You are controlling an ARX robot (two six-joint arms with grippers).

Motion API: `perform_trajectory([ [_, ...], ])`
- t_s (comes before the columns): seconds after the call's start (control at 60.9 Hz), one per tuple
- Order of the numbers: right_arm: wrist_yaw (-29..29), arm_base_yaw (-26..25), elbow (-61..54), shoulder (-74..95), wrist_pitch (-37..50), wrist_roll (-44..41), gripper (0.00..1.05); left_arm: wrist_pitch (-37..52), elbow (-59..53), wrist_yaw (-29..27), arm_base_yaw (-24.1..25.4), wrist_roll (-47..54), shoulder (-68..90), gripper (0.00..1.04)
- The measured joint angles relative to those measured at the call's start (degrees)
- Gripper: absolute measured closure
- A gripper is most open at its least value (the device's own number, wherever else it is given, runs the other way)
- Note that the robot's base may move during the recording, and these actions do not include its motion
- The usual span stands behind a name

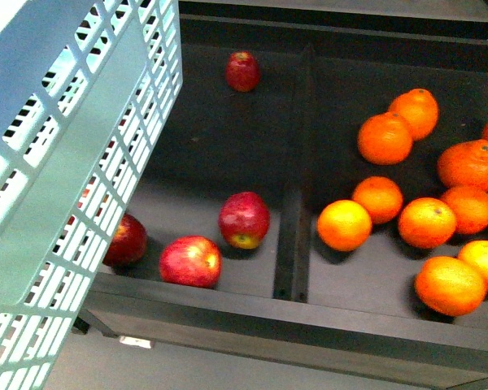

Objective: Pick lemon and mango into basket

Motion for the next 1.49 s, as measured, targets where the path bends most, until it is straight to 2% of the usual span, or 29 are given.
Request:
perform_trajectory([
  [1.493,-0.1,0.0,0.0,0.0,0.0,0.0,0.09,0.0,0.2,0.2,0.0,0.0,0.0,1.0],
])
